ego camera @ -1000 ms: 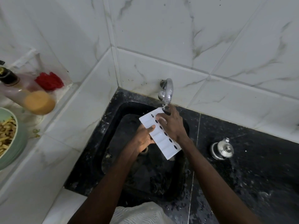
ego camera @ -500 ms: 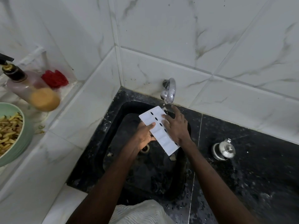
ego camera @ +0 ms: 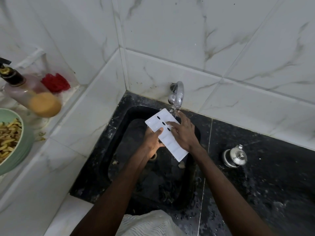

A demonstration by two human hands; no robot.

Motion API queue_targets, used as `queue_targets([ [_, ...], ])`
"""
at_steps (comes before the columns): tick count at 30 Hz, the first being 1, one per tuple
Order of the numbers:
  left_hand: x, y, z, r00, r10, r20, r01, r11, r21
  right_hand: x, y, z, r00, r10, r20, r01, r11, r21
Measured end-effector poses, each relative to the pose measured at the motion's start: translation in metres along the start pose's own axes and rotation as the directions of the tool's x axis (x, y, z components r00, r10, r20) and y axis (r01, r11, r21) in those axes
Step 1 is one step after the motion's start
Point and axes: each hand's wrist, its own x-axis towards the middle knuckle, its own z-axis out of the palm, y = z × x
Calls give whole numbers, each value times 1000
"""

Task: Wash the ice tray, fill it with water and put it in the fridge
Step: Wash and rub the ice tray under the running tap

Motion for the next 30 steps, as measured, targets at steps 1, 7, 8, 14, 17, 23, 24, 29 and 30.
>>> queue_targets([
  [1,0,-1,-1,1000,-3,-9,3,1000,0,-1,1,-1,999,11,-45,-10,1000,25],
  [7,2,-1,1,999,7,-45,-8,999,-38,-5,0,8,979,143,-143,-133,988,79],
  [8,3,1,0,999,10,-52,-12,999,-47,-7,-1,10,989,115,-96,-108,991,78],
  [14,0,0,-4,998,21,-62,-25,998,-53,-8,5,6,987,96,-126,-101,994,-29],
  [17,0,2,2,998,45,-46,-48,996,-77,-6,-4,9,983,142,-114,-142,990,6],
  [23,0,1,-12,997,26,-70,-31,997,-73,-9,4,6,996,74,-58,-76,997,-34],
  [24,-1,0,-11,997,22,-81,-28,997,-72,-8,4,5,992,117,-45,-118,993,-30],
  [29,7,0,-12,988,41,-150,-54,995,-87,-9,-3,13,997,54,64,-55,998,11],
  [30,8,1,-12,984,43,-175,-59,994,-87,-12,-2,13,997,73,11,-74,997,38],
])
